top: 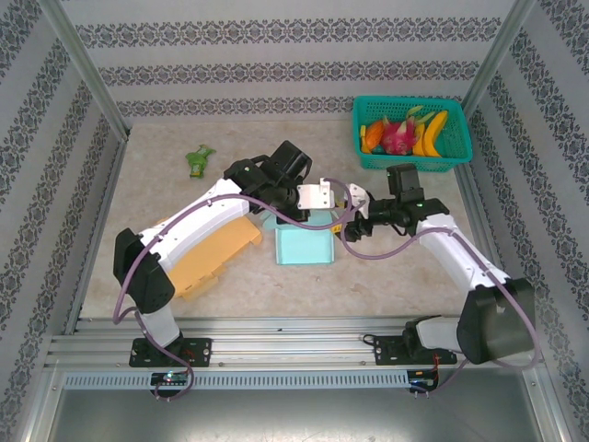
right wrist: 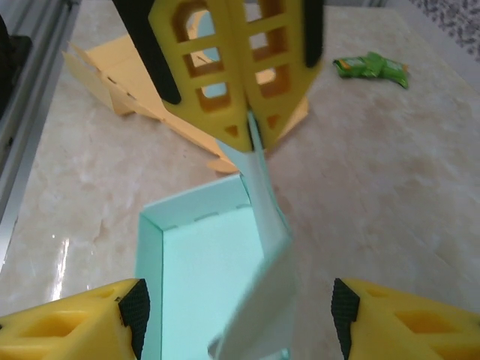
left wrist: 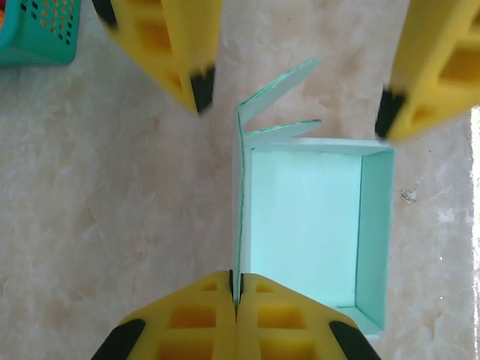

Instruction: Fold the paper box

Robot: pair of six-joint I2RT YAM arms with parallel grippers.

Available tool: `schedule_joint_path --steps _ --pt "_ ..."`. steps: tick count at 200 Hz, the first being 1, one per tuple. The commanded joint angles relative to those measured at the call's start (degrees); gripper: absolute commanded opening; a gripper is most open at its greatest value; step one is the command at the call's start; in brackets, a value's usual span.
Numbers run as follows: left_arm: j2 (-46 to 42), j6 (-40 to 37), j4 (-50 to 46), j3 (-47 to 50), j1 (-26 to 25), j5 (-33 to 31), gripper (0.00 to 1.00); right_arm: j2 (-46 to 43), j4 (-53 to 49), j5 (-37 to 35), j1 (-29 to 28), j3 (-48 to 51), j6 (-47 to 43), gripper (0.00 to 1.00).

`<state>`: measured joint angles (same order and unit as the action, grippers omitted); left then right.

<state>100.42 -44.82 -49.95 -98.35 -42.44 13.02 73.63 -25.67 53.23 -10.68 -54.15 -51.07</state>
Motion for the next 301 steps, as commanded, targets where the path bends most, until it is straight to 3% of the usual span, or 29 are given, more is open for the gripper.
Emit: schedule_joint_path --steps 1,39,86,138,173,220,301 --pt "-3.1 -0.8 2.1 2.0 -0.6 0.5 0.00 -3.2 -11.7 -2.8 2.7 -0.7 -5.1 0.67" --pt "-4.6 -0.6 1.9 2.7 -0.7 1.1 0.00 -4.9 -6.2 -3.3 3.5 2.6 -4.2 0.66" --pt "-5.8 -0.4 2.0 2.9 -0.9 2.5 0.00 -1.2 1.1 -4.7 -1.8 4.2 -3.5 0.65" --pt "-5.7 -0.4 2.1 3.1 -0.9 3.1 0.00 1.5 2.6 -3.4 -6.1 1.9 -3.5 0.64" --pt "-4.9 -0.5 2.0 3.2 -1.0 1.6 0.00 1.3 -1.5 -5.3 -5.8 0.0 -5.5 0.66" --pt "-4.3 -0.7 1.6 3.0 -1.2 1.1 0.00 0.0 -5.6 -5.8 -0.9 -0.1 -7.8 0.67" --pt "-3.0 -0.7 1.6 2.3 -1.5 1.8 0.00 2.8 -0.9 -6.4 -2.0 -0.7 -7.5 0.65"
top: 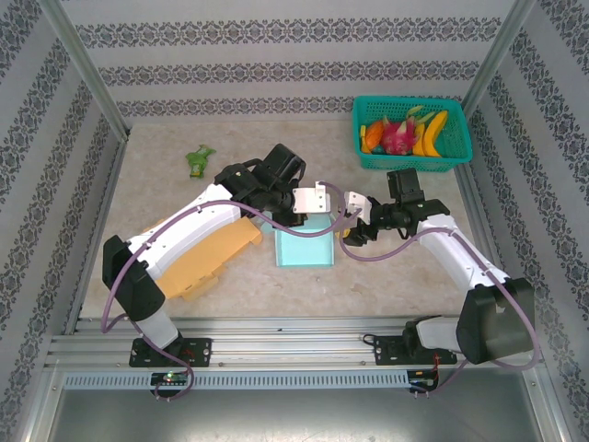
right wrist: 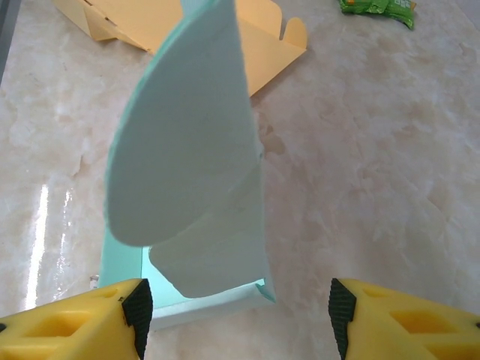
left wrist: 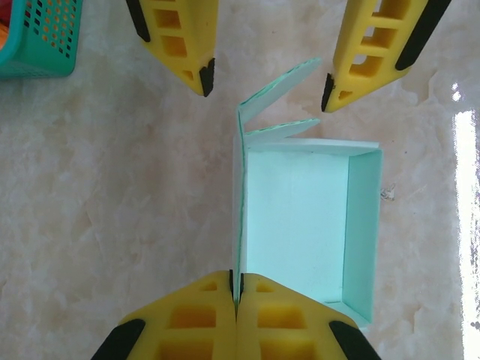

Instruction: Fold the paper box

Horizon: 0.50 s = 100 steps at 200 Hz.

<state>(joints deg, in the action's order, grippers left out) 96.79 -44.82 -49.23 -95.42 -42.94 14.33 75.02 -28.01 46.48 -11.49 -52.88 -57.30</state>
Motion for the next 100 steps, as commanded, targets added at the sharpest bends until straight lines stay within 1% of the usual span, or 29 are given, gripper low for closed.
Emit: schedule_joint_path --steps 1,69,100 --pt "0.6 -0.7 0.9 -0.6 -1.0 0.5 0.00 1.4 1.5 0.4 -1.2 -1.9 -1.2 0.65" --pt "0.4 -0.4 1.0 -0.6 -1.2 1.7 0.00 2.3 4.6 3.3 -3.4 -2.2 -0.5 0.63" --pt "0.3 -0.4 1.3 -0.6 -1.5 2.3 0.00 3.2 5.2 5.0 -4.1 -1.9 -0.4 0.59"
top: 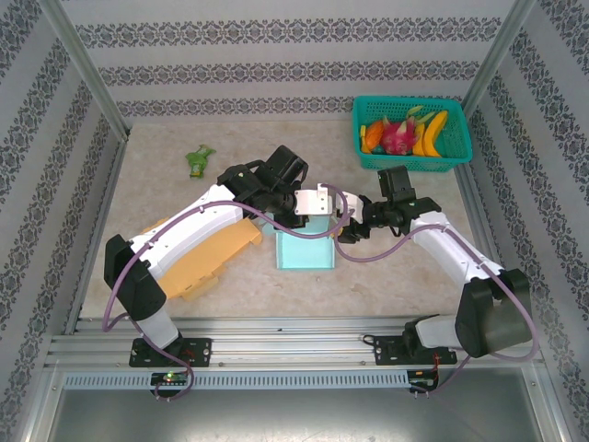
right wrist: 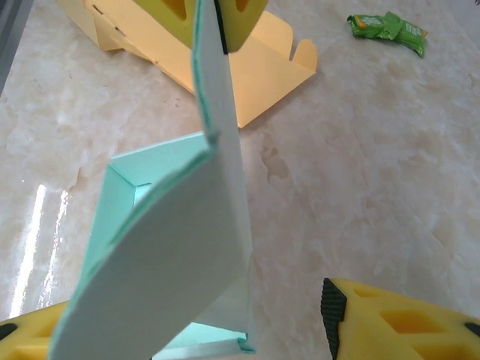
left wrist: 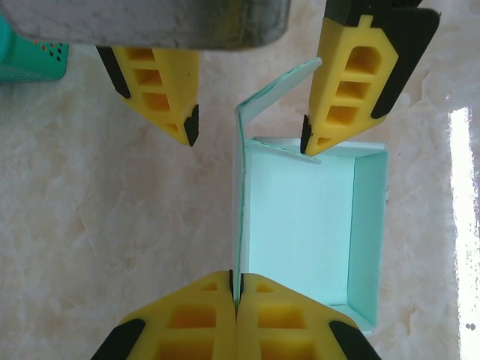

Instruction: Fold the paper box

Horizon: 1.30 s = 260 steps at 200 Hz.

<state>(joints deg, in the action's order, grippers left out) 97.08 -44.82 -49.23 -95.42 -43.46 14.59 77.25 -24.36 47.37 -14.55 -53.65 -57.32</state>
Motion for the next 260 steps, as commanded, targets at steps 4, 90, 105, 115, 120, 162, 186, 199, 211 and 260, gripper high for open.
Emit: schedule_joint_path --steps 4,90,105,115,120,162,186,199,211,260 --pt "0.0 -0.4 1.3 -0.6 -1.0 2.1 0.00 1.1 1.7 4.2 -1.2 -1.1 -0.3 0.59" --pt "0.0 -0.3 1.7 -0.7 -1.4 2.0 0.00 2.5 1.9 5.4 -1.5 -0.7 -0.5 0.42" --pt "0.0 -0.3 1.8 -0.7 -1.4 2.0 0.00 2.7 1.9 5.5 -1.5 -0.7 -0.6 0.39" --pt "0.0 -0.2 1.9 -0.6 -1.4 2.2 0.00 2.8 1.9 5.6 -1.5 -0.7 -0.6 0.37" --pt "0.0 -0.2 1.9 -0.6 -1.4 2.2 0.00 2.9 1.9 5.7 -1.5 -0.7 -0.7 0.35" --pt "0.0 -0.2 2.3 -0.4 -1.5 2.2 0.00 3.4 2.4 6.2 -1.5 -0.5 -0.5 0.26" --pt "0.0 -0.1 2.4 -0.3 -1.7 2.3 0.00 3.8 2.5 6.0 -1.4 -0.5 -0.2 0.18" --pt "0.0 -0.1 2.5 -0.3 -1.7 2.2 0.00 3.9 2.6 6.0 -1.4 -0.6 -0.2 0.12" --pt "0.0 0.1 2.8 -0.2 -1.7 2.3 0.00 3.9 2.7 6.0 -1.3 -0.5 -0.2 0.07" --pt "-3.9 3.8 11.5 5.2 -1.7 -2.6 0.04 3.5 4.4 4.7 -0.3 0.7 -0.2 0.00"
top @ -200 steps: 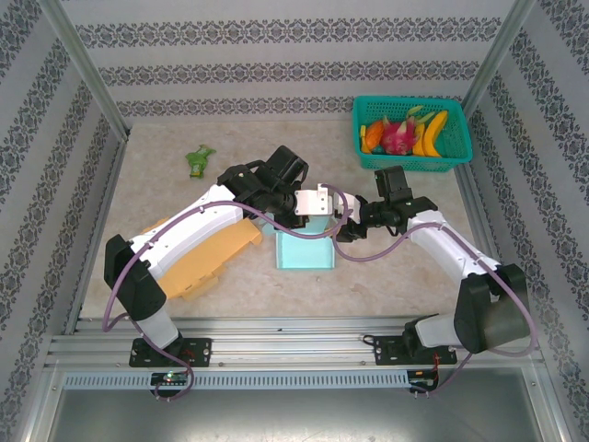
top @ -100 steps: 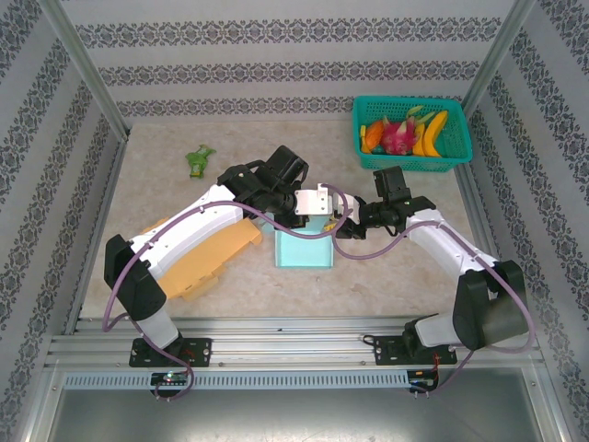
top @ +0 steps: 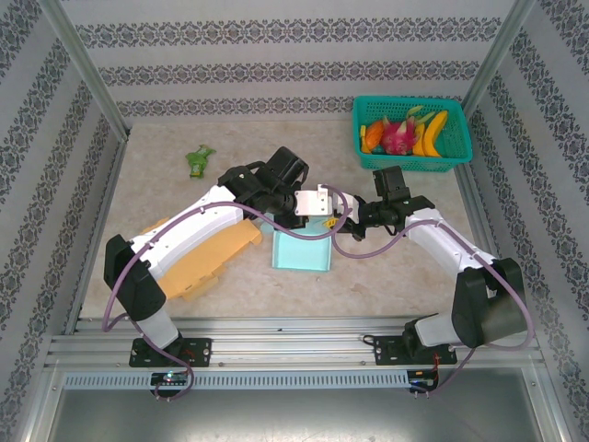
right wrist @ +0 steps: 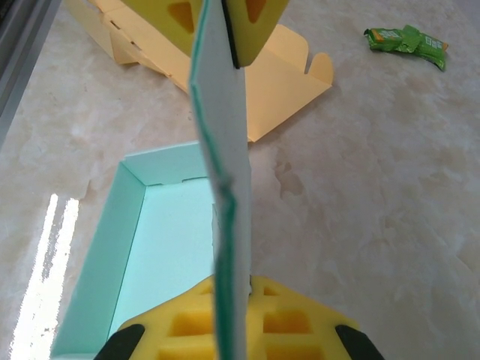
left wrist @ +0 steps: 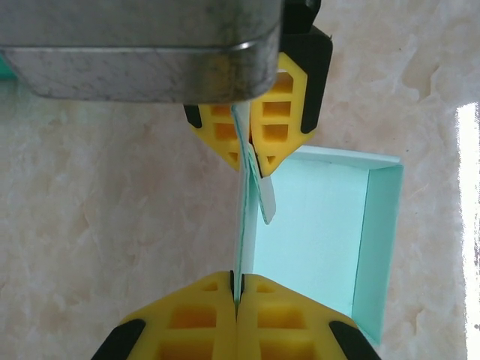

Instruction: Fold the paper box

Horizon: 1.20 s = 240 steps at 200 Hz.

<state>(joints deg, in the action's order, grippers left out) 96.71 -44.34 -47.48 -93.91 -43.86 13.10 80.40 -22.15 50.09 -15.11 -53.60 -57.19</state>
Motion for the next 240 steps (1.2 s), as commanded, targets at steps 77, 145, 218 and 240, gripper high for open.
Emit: schedule_joint_path --steps 77,145,218,240 --pt "-27.9 34.5 50.9 40.1 -1.0 -19.9 0.34 1.8 4.6 2.0 1.8 1.1 -1.0 0.00" --pt "-30.3 68.5 44.4 51.4 20.3 -15.2 0.22 0.4 6.3 1.6 1.9 2.2 -0.8 0.00" --pt "-24.4 71.4 53.2 54.7 20.8 -5.3 0.22 0.5 9.9 -0.1 1.7 3.1 0.0 0.00" --pt "-21.8 72.1 54.5 53.6 20.3 -3.7 0.21 0.3 10.2 0.0 1.2 3.5 -1.3 0.00"
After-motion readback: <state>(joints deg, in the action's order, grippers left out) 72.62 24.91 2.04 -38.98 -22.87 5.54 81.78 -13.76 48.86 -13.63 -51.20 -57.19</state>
